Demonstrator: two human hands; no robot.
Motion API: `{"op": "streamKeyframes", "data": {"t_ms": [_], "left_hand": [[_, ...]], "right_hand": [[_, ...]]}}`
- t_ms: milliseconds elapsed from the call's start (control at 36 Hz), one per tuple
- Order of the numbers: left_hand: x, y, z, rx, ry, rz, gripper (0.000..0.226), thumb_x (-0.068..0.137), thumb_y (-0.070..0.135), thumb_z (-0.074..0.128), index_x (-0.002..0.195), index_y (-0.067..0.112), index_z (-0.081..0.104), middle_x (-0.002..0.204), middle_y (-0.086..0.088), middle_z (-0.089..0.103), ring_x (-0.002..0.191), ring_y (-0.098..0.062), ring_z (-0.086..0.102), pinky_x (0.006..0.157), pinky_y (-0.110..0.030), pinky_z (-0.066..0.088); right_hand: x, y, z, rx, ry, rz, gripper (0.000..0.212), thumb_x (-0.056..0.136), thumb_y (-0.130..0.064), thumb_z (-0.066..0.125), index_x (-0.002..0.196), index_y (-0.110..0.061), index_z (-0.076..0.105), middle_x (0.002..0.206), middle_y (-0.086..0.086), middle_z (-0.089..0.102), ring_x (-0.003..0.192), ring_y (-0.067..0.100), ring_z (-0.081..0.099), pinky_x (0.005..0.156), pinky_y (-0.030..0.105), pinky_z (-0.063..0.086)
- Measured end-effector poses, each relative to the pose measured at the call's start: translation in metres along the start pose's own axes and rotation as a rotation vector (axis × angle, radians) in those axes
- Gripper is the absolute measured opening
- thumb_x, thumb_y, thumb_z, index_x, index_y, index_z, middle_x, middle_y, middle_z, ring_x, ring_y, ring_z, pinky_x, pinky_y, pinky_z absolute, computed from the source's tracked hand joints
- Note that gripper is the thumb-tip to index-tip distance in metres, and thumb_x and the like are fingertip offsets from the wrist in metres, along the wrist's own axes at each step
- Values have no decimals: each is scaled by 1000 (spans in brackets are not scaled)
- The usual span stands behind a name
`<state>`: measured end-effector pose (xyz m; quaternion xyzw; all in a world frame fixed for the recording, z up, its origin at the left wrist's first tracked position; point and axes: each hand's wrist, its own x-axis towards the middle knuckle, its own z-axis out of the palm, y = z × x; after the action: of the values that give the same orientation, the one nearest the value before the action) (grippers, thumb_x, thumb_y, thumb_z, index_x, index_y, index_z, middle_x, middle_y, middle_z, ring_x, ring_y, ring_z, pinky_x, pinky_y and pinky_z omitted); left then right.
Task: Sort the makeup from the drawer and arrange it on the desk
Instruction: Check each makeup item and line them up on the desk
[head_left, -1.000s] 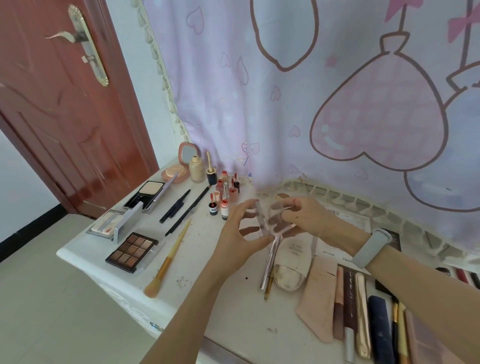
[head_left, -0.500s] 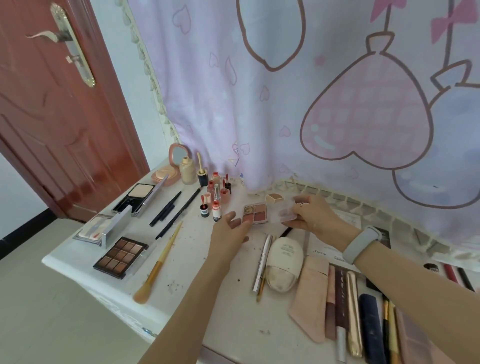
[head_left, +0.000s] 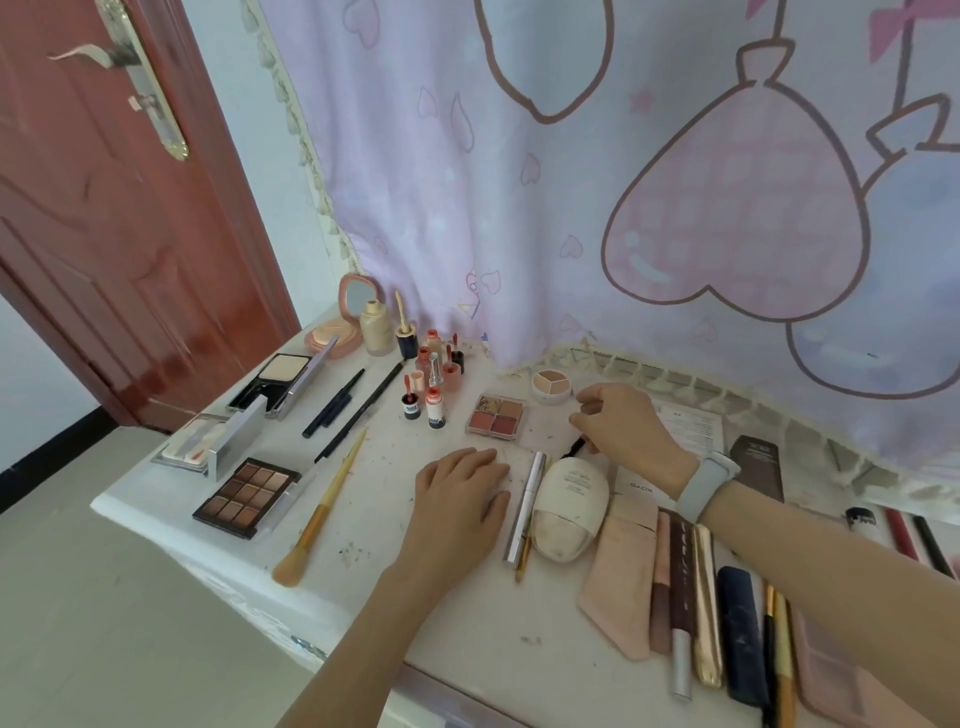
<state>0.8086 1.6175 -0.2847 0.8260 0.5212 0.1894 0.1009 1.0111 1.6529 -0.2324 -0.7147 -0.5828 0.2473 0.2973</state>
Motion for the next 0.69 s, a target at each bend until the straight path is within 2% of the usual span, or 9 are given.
{"op": "streamKeyframes", "data": {"t_ms": [56, 83, 194, 250, 306, 361, 444, 556, 694], "left_hand": [[-3, -1, 1, 35, 1, 26, 40, 97, 36, 38, 136, 32, 44, 147, 16, 34, 138, -4, 20, 107, -22, 6], [-4, -2, 1, 44, 2, 34, 41, 97, 36, 37, 137, 33, 42, 148, 16, 33, 138, -4, 19, 108, -22, 5], [-6, -3, 1, 52, 1, 42, 42, 98, 38, 34, 139, 33, 38, 150, 16, 30, 140, -4, 17, 110, -22, 4], [-5, -3, 0, 44, 12, 40, 42, 98, 38, 35, 139, 33, 39, 149, 16, 31, 139, -3, 18, 110, -21, 4], [-6, -1, 0, 18, 34, 24, 39, 97, 36, 37, 136, 32, 44, 147, 15, 35, 138, -3, 22, 110, -22, 6], [-8, -2, 0, -10, 84, -15, 35, 97, 31, 40, 130, 28, 52, 142, 13, 43, 135, -5, 30, 109, -22, 11], [-12, -5, -4, -100, 161, -111, 28, 95, 22, 46, 118, 20, 63, 131, 7, 55, 126, -11, 43, 106, -26, 22], [-16, -4, -11, -187, 140, -144, 25, 94, 17, 49, 112, 17, 67, 127, 3, 58, 122, -13, 47, 107, -30, 30], [-32, 2, -15, -263, 127, -118, 22, 93, 25, 52, 108, 23, 68, 116, 9, 63, 117, -10, 48, 104, -32, 32]], "right_hand": [[-1, 2, -1, -171, 41, -86, 38, 88, -15, 57, 124, -6, 56, 121, 11, 61, 108, 26, 58, 93, 34, 44], [-2, 3, -1, -213, 58, -121, 36, 89, -17, 56, 123, -8, 58, 123, 9, 61, 112, 24, 56, 92, 31, 41], [-11, -4, -2, -266, -16, -345, 25, 91, -18, 53, 112, -18, 66, 108, 1, 62, 101, 15, 51, 80, 23, 35], [-16, -9, 2, -312, -118, -497, 25, 91, -17, 51, 110, -22, 67, 108, -2, 59, 101, 10, 41, 85, 22, 32], [-20, -14, 6, -416, -208, -591, 28, 91, -17, 50, 113, -26, 65, 112, -3, 56, 105, 12, 37, 92, 25, 31], [-21, -21, 11, -550, -314, -591, 30, 90, -19, 49, 117, -28, 62, 119, -3, 52, 112, 18, 37, 96, 32, 34], [-17, -32, 14, -688, -465, -504, 32, 89, -21, 51, 120, -26, 58, 125, 0, 46, 115, 21, 36, 93, 35, 39], [-9, -46, 16, -731, -604, -460, 33, 88, -16, 52, 121, -15, 57, 122, 5, 53, 103, 18, 47, 84, 24, 39], [-4, -54, 19, -727, -653, -464, 30, 88, -21, 57, 117, -13, 58, 107, -1, 54, 88, 13, 46, 75, 23, 39]]}}
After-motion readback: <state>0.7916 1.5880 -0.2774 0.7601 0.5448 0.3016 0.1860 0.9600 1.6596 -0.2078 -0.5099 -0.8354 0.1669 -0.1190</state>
